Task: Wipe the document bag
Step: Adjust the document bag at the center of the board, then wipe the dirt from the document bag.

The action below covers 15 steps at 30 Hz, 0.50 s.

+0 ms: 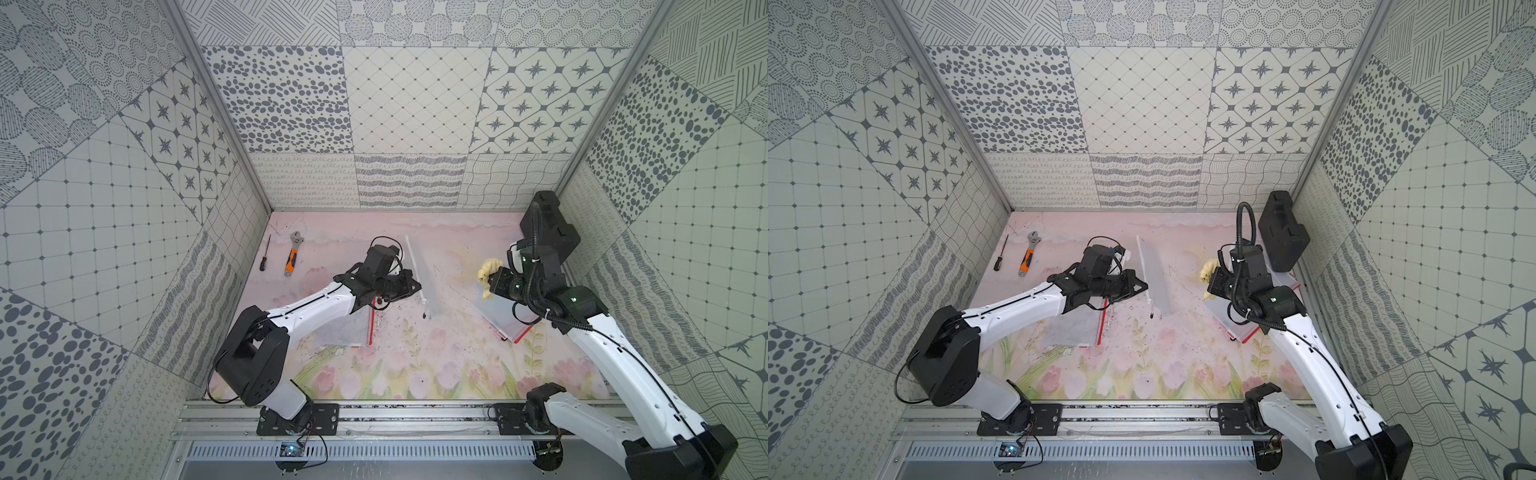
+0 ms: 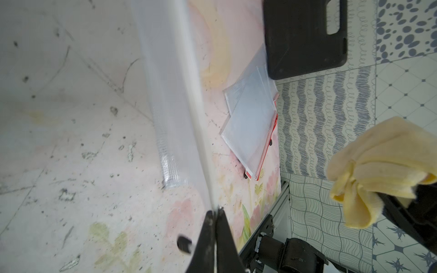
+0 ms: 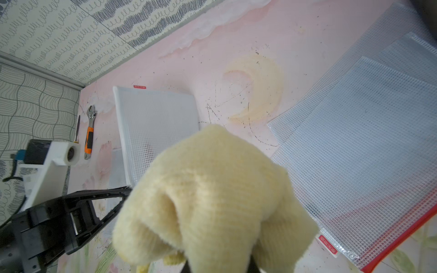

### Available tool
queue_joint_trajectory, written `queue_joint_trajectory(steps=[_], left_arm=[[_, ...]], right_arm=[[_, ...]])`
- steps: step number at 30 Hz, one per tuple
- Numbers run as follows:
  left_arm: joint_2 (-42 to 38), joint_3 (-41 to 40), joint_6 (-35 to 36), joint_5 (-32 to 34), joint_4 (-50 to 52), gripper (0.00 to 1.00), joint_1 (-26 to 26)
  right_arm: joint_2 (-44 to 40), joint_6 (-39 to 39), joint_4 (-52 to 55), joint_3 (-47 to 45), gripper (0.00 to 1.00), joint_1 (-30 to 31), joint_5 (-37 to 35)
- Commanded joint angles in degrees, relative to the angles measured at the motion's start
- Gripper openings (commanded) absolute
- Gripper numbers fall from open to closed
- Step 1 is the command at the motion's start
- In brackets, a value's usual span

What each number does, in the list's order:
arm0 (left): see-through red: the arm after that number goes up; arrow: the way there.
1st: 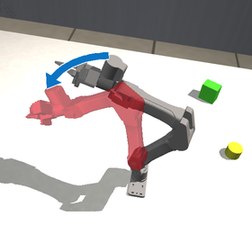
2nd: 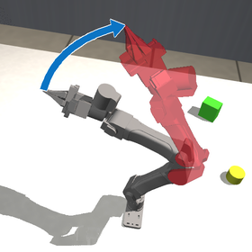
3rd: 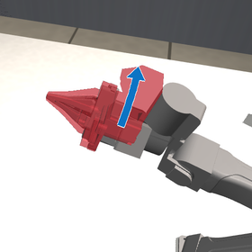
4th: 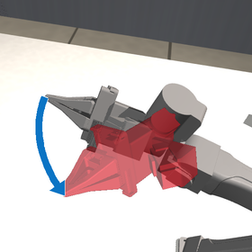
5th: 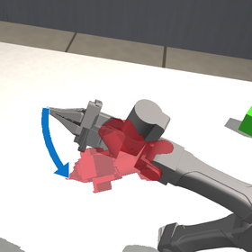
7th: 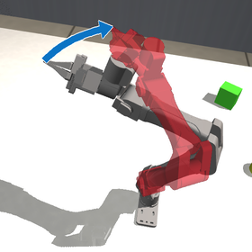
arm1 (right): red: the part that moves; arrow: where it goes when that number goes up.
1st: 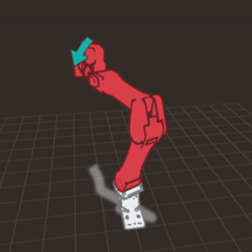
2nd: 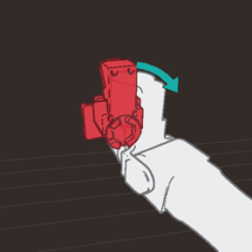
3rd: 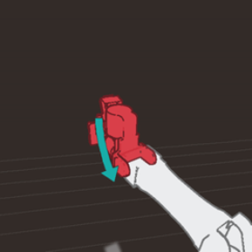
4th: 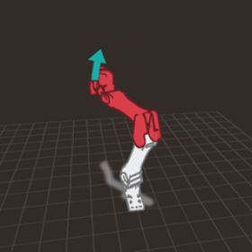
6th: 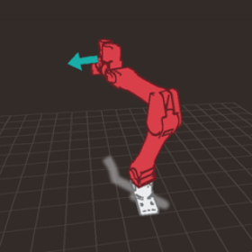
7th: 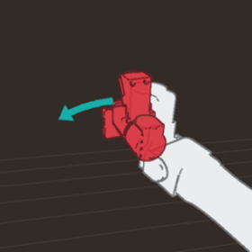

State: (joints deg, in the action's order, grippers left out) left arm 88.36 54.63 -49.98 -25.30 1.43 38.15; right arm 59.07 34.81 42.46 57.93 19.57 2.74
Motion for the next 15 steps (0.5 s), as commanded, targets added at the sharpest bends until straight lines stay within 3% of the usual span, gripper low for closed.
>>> queue_joint_trajectory(steps=[1,8,11,12,15], left_arm=[[-0.8,-10.3,-5.2,-5.6,-10.4,0.00,-1.9],[-5.3,-11.9,3.7,2.7,5.7,0.03,-2.5],[-6.1,-11.5,6.9,3.7,10.3,0.33,-2.9],[-6.2,-11.5,7.6,4.0,11.2,0.48,-2.9],[-6.0,-12.4,8.0,5.4,11.6,0.73,-3.1]], right_arm=[[3.6,-1.6,-1.6,0.1,0.00,0.4,2.7],[15.0,-4.2,-1.9,1.7,0.00,4.4,4.5],[21.0,-4.8,-2.6,2.8,0.00,5.8,6.1],[22.8,-4.9,-3.3,3.0,0.00,6.4,6.5],[27.7,-5.1,-5.2,3.2,0.00,7.7,7.6]])
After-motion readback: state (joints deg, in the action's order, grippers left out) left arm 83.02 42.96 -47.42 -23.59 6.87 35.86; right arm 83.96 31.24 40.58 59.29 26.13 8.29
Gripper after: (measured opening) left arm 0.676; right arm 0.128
